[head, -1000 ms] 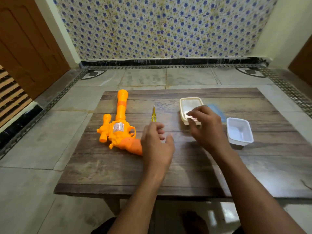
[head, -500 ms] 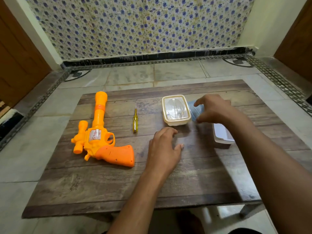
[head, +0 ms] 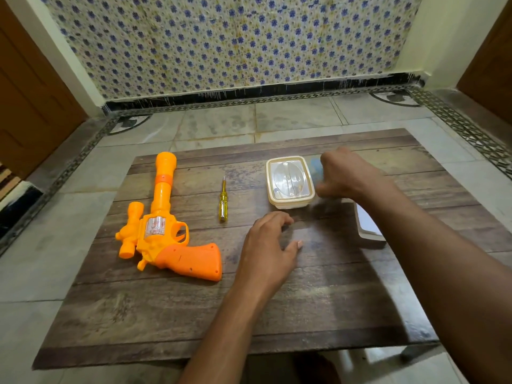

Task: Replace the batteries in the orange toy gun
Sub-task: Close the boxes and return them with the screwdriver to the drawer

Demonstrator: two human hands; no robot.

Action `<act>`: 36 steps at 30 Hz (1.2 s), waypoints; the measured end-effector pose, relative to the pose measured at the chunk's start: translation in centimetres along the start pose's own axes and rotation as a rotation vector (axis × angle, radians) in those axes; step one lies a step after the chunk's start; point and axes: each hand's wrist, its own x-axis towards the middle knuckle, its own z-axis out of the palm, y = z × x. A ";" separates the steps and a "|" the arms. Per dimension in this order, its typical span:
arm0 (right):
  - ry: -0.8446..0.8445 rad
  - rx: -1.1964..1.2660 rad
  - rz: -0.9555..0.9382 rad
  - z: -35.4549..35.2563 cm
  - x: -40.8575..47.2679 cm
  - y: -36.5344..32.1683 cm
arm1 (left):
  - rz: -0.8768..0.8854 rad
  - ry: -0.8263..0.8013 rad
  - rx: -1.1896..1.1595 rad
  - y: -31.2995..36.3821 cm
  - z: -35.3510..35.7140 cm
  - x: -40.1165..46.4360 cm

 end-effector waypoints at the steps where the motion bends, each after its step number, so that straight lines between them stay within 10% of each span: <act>1: 0.020 -0.014 0.011 -0.1 0.1 0.0 | 0.001 0.001 -0.001 -0.1 0.0 0.0; 14: 0.627 0.695 0.352 -2.0 -5.9 2.6 | 0.002 0.048 -0.130 2.2 1.8 0.2; 36: 0.673 0.811 0.708 3.2 -12.4 4.7 | -0.073 -0.028 -0.452 7.6 7.7 1.1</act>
